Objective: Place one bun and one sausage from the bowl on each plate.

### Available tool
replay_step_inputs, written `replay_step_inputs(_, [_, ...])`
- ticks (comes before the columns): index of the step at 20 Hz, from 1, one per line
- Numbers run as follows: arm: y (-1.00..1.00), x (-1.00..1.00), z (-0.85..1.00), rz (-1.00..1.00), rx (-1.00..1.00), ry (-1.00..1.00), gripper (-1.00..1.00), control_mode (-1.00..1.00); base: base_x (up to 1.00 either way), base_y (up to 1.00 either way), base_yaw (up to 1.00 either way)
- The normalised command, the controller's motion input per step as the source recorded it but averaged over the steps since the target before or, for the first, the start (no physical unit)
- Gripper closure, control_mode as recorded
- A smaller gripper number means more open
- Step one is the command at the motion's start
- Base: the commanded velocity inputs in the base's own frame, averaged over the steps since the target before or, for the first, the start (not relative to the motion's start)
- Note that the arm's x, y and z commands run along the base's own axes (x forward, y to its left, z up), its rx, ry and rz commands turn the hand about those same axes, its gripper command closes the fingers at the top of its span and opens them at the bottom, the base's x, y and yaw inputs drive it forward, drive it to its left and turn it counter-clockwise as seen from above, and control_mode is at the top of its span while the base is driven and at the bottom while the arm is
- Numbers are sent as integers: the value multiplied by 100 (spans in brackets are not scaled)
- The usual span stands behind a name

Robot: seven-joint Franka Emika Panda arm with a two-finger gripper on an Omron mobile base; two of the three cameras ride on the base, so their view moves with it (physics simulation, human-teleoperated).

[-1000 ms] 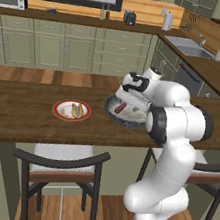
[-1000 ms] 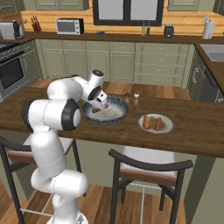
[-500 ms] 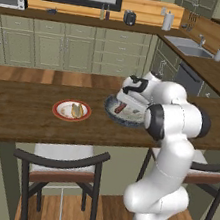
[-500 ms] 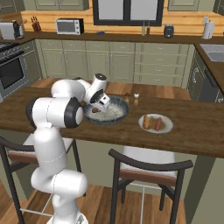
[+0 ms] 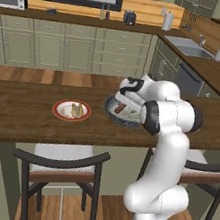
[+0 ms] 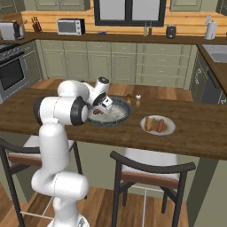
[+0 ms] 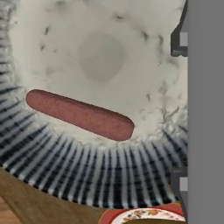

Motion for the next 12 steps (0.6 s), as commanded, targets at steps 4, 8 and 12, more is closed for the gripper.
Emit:
replay_step_inputs(4, [0, 40, -20, -7, 1, 0, -100, -100, 0, 0, 0])
replay_step_inputs(8, [0, 41, -19, -6, 0, 0, -100, -100, 0, 0, 0])
replay_step_inputs(12, [1, 41, -16, -6, 0, 0, -100, -100, 0, 0, 0])
